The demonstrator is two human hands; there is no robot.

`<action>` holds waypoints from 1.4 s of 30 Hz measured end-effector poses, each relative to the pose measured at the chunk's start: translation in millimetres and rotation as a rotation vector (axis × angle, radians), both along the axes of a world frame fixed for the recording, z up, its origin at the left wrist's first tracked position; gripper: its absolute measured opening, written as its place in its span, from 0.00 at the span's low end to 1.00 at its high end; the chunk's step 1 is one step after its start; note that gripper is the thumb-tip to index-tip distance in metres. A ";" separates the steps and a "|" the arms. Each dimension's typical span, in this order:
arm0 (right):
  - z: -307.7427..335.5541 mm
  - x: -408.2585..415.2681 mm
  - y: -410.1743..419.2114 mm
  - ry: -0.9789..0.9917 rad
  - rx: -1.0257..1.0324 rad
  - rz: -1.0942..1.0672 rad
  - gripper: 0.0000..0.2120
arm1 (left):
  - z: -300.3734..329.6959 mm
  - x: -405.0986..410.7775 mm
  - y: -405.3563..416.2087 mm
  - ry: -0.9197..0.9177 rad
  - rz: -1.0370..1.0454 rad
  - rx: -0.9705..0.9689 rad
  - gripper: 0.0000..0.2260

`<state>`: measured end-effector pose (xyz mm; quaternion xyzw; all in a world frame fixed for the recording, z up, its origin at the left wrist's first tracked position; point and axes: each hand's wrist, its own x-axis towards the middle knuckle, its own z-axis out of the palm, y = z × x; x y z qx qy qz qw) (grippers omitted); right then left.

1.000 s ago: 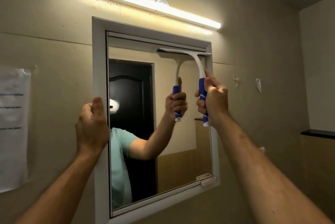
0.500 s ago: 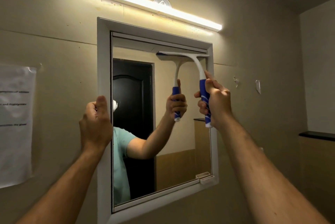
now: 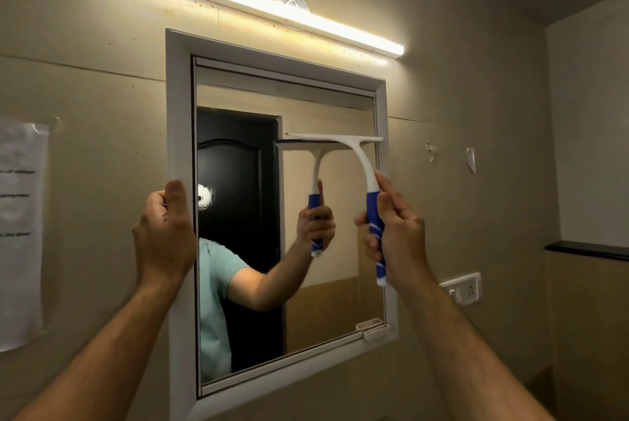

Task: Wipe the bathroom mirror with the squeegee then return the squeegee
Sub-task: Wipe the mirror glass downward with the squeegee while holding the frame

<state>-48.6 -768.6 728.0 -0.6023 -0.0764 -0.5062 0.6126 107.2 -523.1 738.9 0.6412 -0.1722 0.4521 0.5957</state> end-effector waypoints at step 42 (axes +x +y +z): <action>-115.4 -29.5 -0.9 0.230 0.163 -0.055 0.16 | -41.6 -3.5 2.2 0.040 -0.057 -0.009 0.24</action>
